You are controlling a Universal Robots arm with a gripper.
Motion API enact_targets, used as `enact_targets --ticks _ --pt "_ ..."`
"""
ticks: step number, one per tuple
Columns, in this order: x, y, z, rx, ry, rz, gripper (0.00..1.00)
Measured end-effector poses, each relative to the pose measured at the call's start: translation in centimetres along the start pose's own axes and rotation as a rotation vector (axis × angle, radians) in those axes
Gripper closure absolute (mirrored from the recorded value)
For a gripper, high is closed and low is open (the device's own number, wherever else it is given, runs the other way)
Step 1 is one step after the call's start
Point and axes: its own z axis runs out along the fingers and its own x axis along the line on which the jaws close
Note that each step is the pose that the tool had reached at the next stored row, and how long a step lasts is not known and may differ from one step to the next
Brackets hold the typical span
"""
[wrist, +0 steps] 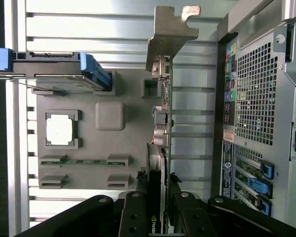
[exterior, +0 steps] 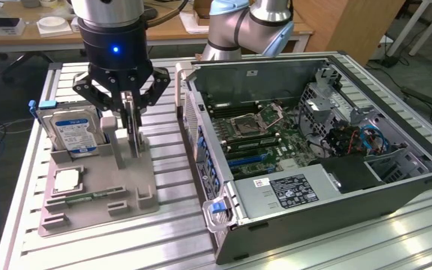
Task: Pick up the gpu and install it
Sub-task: 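Pick up the gpu and move the gpu toward the slot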
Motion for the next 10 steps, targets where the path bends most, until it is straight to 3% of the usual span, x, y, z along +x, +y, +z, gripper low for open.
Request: enact_targets --ticks 10 --pt "0.0 0.0 -0.27 0.0 0.0 0.0 0.74"
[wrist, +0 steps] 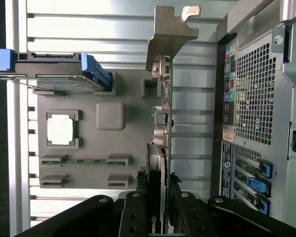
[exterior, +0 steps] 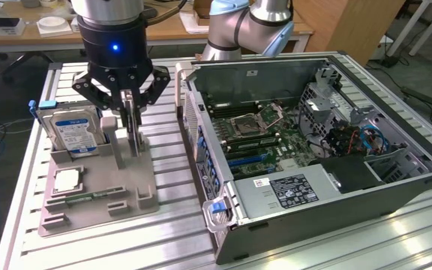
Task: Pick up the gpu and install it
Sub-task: 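Pick up the gpu and move the gpu toward the slot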
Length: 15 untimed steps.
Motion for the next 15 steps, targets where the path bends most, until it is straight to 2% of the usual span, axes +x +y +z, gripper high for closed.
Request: enact_targets --ticks 15 --pt "0.0 0.01 -0.5 0.0 0.0 0.0 0.74"
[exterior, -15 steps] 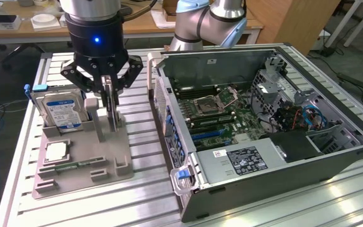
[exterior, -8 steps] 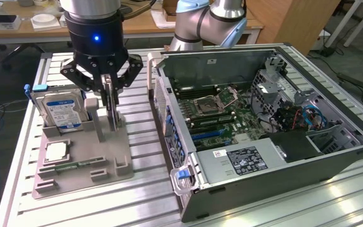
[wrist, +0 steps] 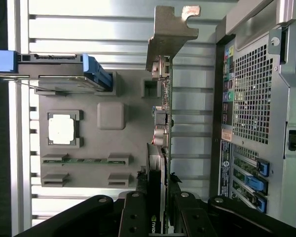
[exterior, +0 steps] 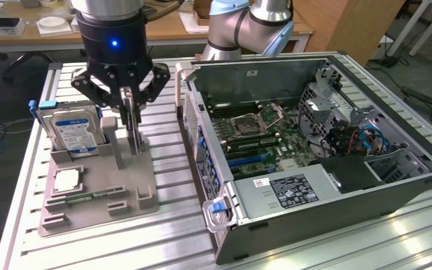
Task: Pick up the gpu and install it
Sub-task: 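Pick up the gpu and move the gpu toward the slot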
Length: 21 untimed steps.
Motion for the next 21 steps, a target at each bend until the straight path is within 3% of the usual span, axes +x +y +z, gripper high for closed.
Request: enact_targets --ticks 21 --pt "0.0 0.03 -1.87 0.0 0.0 0.0 0.74"
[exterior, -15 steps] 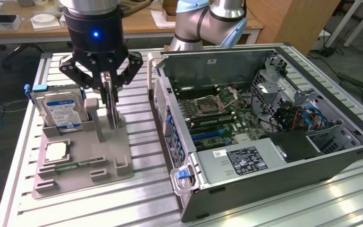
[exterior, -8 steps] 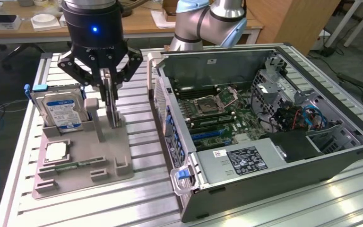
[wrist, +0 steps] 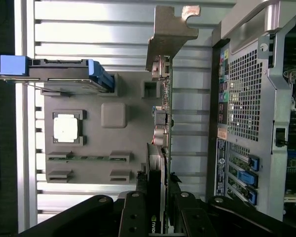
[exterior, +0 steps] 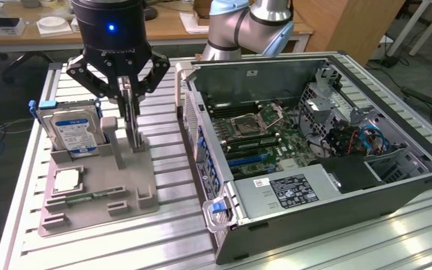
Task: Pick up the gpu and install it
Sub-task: 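Pick up the gpu and move the gpu toward the slot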
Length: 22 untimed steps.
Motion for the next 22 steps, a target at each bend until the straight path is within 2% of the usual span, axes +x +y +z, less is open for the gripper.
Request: enact_targets --ticks 22 --pt "0.0 0.02 -1.46 0.0 -0.0001 0.0 0.74"
